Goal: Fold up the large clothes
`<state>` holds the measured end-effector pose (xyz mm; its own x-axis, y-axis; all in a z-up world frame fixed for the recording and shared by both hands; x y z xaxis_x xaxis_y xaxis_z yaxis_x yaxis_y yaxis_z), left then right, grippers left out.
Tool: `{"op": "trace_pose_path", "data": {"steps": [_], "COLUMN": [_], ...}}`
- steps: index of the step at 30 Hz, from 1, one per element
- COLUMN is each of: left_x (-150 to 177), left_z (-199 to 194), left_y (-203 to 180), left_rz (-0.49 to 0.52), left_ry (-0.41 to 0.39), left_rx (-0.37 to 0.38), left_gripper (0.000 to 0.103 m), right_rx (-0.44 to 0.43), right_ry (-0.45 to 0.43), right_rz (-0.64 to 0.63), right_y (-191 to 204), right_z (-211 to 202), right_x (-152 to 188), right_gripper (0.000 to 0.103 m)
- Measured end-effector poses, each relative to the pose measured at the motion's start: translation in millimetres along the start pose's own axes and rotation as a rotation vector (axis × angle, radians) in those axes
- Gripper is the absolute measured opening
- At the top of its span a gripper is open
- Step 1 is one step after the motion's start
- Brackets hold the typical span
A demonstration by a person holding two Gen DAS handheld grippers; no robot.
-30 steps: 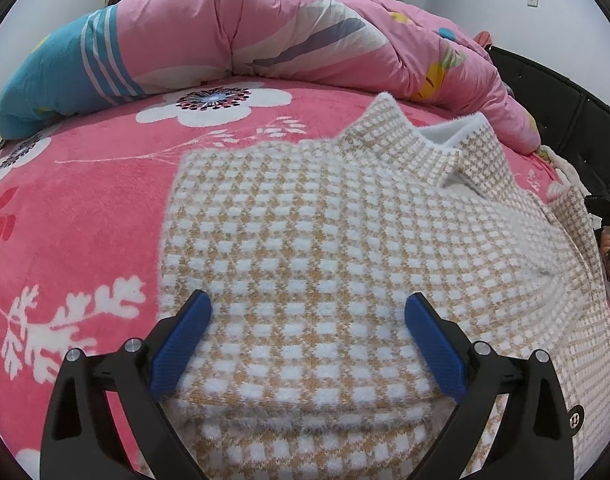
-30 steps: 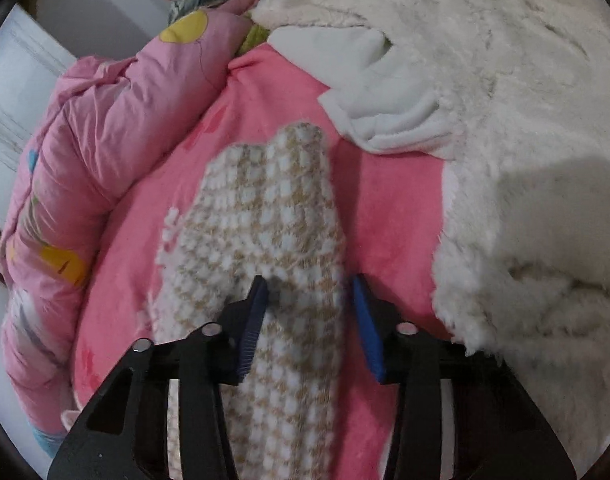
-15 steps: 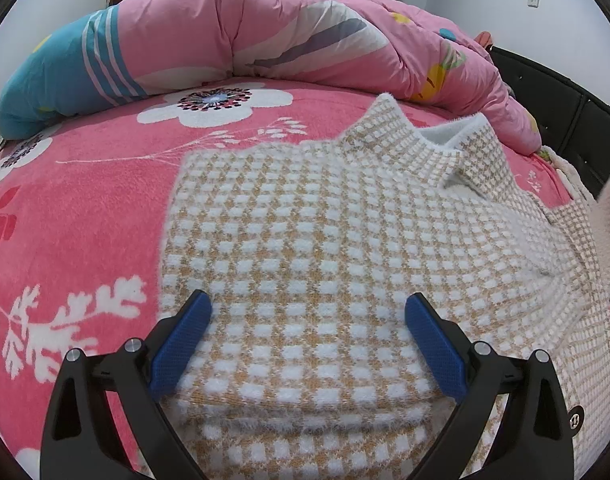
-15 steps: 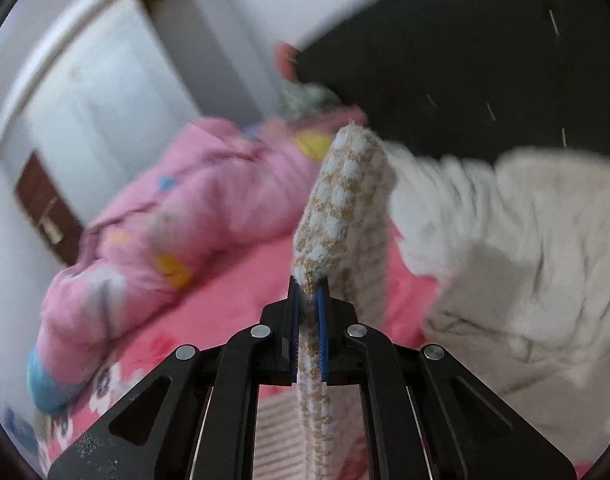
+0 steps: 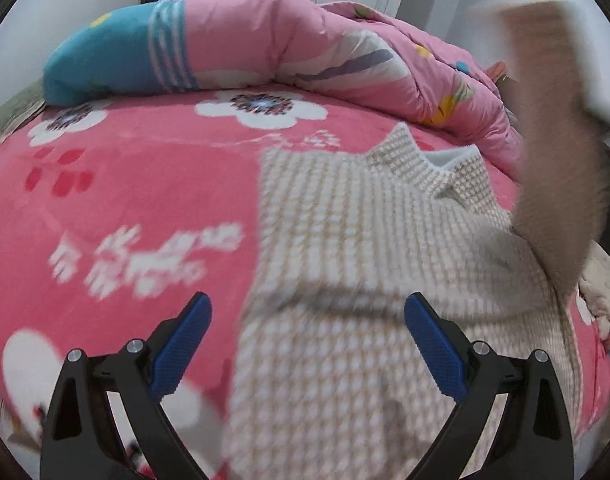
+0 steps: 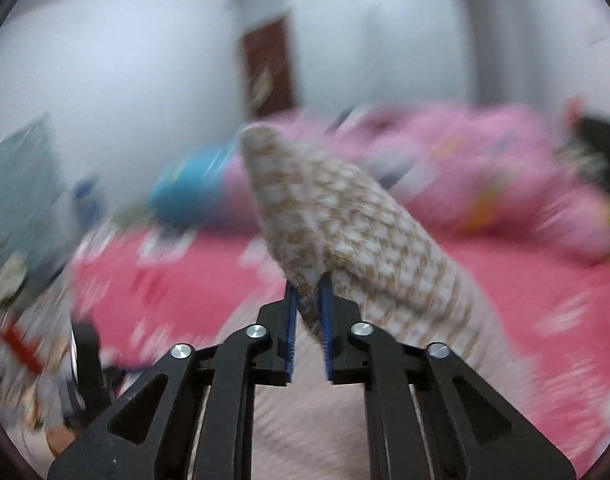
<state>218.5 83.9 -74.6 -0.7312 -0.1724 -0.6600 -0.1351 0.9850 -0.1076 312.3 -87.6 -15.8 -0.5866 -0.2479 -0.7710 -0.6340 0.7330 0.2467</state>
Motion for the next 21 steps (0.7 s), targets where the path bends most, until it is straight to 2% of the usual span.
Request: {"op": "trace_pose_path", "data": {"steps": [1, 3, 4, 6, 7, 9, 11, 14, 16, 20, 21], "left_x": [5.9, 14.4, 16.5, 15.5, 12.1, 3.1, -9.2, -34.0, -49.1, -68.3, -70.4], "left_z": [-4.1, -10.8, -13.5, -16.9, -18.2, -17.3, -14.0, -1.9, 12.5, 63.6, 73.8], "left_y": [4.9, 14.1, 17.2, 21.1, 22.2, 20.3, 16.0, 8.0, 2.5, -9.4, -11.3], "left_rz": [-0.001, 0.001, 0.004, 0.005, 0.005, 0.001, -0.013, -0.048, -0.062, -0.091, -0.099], "left_ry": [0.010, 0.021, 0.022, 0.015, 0.008, -0.006, -0.015, -0.014, 0.005, 0.134, 0.161], "left_rx": [0.005, 0.007, 0.012, 0.025, 0.038, 0.070, 0.116, 0.195, 0.227, 0.288, 0.293], "left_gripper": [0.095, 0.094, 0.093, 0.093, 0.092, 0.089, 0.085, 0.076, 0.071, 0.068, 0.063], "right_rx": [-0.045, -0.067, -0.069, -0.102, -0.113, -0.121, -0.069, 0.098, 0.170, 0.266, 0.289], "right_ry": [0.152, 0.308, 0.337, 0.292, 0.260, 0.182, 0.133, 0.079, 0.060, 0.034, 0.038], "right_rz": [0.026, 0.075, 0.100, 0.118, 0.143, 0.174, 0.183, 0.230, 0.297, 0.438, 0.468], "right_y": [5.3, 4.3, 1.3, -3.6, -10.6, -28.5, -52.8, -105.8, -142.2, -202.1, -215.3], "right_z": [43.0, 78.4, 83.3, 68.1, 53.2, 24.4, -1.3, -44.4, -59.3, -86.5, -89.1], "right_x": [31.2, 70.8, 82.5, 83.8, 79.4, 66.4, 53.8, 52.8, 59.6, 79.5, 86.6], "right_gripper": [0.051, 0.054, 0.054, 0.056, 0.064, 0.073, 0.074, 0.074, 0.074, 0.074, 0.074]}}
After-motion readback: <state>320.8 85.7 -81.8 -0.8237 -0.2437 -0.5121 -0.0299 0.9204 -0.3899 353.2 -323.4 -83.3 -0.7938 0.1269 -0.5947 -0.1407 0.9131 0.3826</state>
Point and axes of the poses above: each gripper's, at about its wrist camera, not at the fingertips, and z roughly the way its jaws point, y to its left, x to its underside, the point moved 6 cm from there along z, roughly the way its jaws point, and after that the axes turned 8 degrees about -x, right-handed, at the moved point
